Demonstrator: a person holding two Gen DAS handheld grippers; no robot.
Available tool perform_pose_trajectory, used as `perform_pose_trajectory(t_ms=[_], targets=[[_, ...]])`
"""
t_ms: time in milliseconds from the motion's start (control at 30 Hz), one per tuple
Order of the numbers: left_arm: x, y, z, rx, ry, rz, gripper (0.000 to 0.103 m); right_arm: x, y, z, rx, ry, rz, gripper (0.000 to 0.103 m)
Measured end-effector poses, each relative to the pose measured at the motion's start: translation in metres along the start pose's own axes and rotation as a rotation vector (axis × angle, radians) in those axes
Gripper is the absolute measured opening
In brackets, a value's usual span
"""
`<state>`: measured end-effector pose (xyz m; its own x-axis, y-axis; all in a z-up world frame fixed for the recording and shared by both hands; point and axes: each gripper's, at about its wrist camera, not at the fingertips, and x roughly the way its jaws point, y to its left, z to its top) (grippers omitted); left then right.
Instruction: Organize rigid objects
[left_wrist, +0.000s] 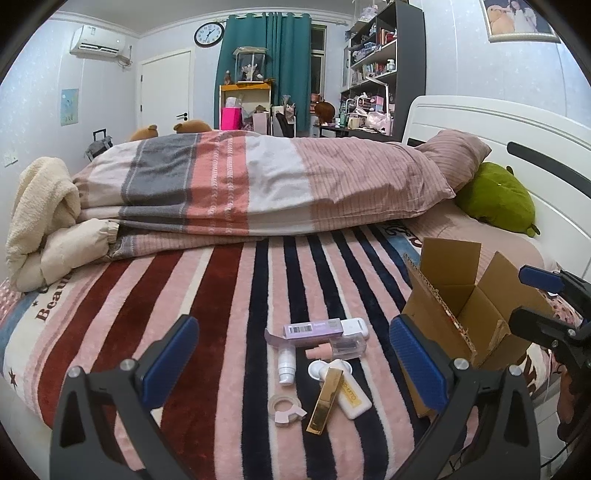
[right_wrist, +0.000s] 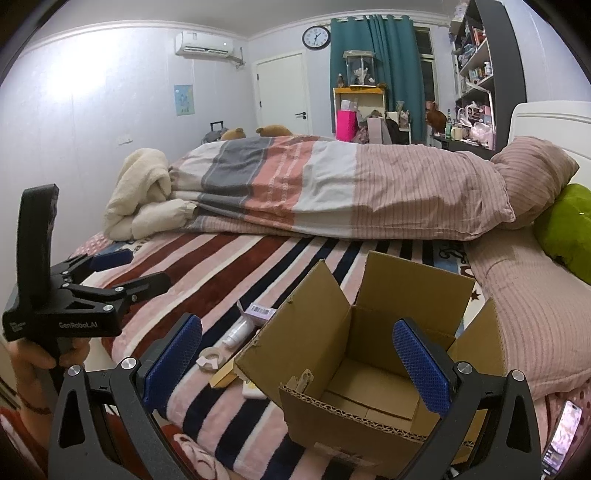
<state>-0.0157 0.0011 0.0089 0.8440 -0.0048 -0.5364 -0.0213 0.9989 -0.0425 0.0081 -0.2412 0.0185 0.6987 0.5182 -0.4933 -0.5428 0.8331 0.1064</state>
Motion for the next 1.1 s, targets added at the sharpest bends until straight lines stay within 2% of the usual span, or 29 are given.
perform_pose_trajectory(t_ms=[1100], targets=[[-0.0024, -0.0021, -0.001, -0.001, 0.003, 0.003, 0.103, -0.0004, 0.0023, 0.0003, 0.011, 0.011, 0.007, 0.103]])
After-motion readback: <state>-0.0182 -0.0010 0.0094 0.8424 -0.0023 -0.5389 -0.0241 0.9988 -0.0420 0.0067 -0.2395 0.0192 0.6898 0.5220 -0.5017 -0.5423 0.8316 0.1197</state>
